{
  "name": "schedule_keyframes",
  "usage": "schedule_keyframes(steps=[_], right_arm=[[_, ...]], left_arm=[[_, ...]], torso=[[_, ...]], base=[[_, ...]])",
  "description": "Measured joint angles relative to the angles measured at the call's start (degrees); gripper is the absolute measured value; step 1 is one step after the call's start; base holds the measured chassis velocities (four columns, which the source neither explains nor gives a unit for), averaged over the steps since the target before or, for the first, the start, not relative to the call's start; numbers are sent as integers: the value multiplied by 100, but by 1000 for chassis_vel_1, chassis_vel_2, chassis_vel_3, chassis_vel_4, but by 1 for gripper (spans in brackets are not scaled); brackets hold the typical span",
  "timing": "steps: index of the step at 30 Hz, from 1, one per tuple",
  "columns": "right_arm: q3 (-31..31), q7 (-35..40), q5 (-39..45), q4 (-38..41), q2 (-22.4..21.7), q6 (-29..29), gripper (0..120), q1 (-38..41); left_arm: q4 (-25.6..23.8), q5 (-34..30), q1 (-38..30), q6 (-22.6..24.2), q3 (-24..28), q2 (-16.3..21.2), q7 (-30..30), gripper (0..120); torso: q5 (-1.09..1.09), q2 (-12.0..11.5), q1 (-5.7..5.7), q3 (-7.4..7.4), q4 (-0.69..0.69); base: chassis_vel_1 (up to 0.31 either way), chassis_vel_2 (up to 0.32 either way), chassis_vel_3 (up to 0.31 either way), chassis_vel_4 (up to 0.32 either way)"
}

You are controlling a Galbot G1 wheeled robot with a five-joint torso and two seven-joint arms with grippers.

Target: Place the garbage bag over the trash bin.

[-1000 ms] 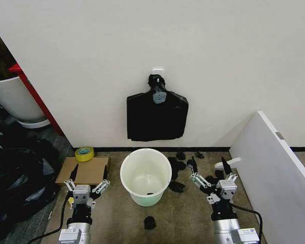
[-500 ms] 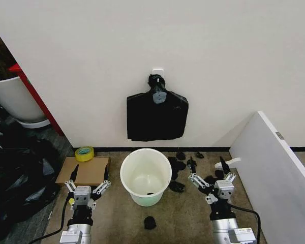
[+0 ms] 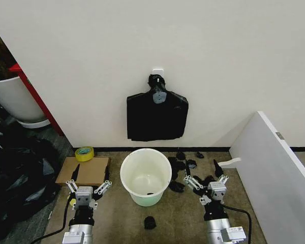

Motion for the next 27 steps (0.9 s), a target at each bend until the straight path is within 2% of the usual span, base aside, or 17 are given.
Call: schedule_keyframes(steps=[27], right_arm=[[17,-30,116,-45,-3,-45,100,44]], left_arm=[[44,5,38,-95,-37,28,46,100]], torso=[[0,0,0,0,0]], base=[[0,0,0,0]])
